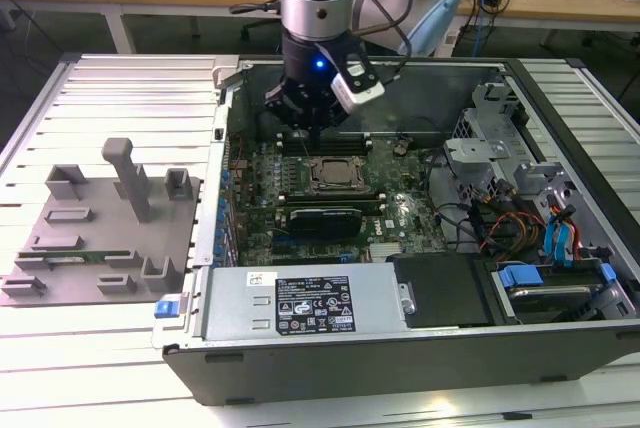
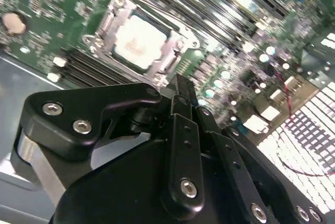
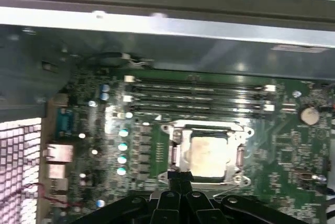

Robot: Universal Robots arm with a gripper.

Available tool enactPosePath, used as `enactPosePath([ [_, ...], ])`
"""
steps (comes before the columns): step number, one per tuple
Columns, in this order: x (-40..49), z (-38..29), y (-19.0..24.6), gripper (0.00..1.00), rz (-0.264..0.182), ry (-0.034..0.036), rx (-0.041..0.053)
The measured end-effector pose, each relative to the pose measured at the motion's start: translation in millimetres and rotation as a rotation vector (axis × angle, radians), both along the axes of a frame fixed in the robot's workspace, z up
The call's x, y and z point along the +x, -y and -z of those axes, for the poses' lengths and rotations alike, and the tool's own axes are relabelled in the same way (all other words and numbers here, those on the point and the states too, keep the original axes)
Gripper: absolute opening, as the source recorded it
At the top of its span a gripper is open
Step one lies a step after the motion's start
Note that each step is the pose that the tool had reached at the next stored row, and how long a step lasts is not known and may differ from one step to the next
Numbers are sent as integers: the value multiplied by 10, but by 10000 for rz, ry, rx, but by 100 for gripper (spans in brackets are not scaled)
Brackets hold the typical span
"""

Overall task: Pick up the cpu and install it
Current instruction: 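Install the first cpu locking lever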

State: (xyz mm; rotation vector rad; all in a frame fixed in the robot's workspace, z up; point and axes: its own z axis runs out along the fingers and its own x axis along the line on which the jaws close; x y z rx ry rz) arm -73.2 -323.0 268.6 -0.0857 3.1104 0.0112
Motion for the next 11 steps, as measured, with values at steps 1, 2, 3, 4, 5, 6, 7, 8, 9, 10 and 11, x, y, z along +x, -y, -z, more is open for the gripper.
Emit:
enactPosePath([
  [1, -27, 0, 0, 11, -2, -1, 0],
  [2, -52, 1, 0, 11, -2, 1, 0],
  [3, -73, 2, 0, 11, 0, 0, 0],
  [4, -94, 3, 0, 11, 0, 0, 0],
  [5, -113, 4, 0, 11, 0, 0, 0],
  [6, -144, 6, 0, 11, -2, 0, -1],
  [7, -162, 7, 0, 11, -3, 0, 0],
  [8, -220, 9, 0, 11, -1, 0, 0],
  [9, -252, 10, 0, 11, -1, 0, 5],
  [10, -282, 11, 0, 11, -2, 0, 20],
  [11, -318, 11, 0, 11, -1, 0, 111],
])
